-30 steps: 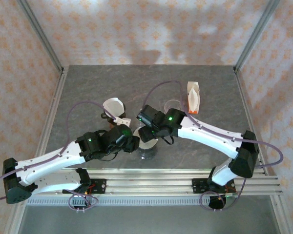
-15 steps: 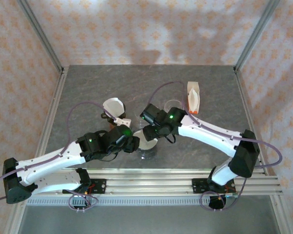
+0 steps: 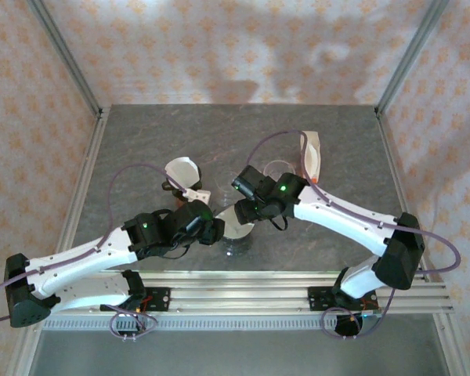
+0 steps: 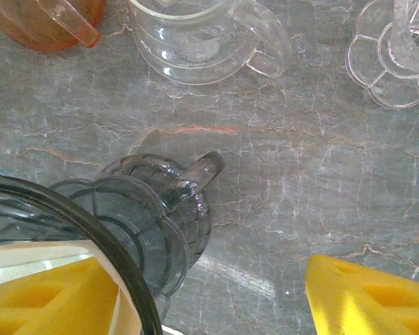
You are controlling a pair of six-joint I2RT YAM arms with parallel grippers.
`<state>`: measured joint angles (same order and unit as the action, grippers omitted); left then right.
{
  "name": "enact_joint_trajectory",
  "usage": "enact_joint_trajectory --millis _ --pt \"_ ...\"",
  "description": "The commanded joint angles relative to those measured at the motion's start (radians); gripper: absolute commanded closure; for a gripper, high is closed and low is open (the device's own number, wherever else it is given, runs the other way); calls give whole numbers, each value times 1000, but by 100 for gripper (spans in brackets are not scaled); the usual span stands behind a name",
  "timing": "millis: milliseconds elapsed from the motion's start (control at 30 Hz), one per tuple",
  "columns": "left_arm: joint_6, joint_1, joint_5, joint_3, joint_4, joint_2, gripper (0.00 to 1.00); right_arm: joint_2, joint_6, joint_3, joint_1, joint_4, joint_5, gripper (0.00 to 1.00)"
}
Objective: Place the coffee filter in the dripper
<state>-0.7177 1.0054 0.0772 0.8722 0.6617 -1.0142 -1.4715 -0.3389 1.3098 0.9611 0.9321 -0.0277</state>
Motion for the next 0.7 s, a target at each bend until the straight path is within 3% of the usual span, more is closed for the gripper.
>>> enact_joint_trajectory --millis 0,233,667 --pt "-12 -8 -2 -15 1 3 44 51 13 -13 -5 -40 -28 29" --pt "-10 -7 -2 -2 0 -5 43 67 -3 -23 31 -62 -75 29" --pt "-9 -8 -7 -4 -4 -15 44 133 -54 -110 30 -66 3 35"
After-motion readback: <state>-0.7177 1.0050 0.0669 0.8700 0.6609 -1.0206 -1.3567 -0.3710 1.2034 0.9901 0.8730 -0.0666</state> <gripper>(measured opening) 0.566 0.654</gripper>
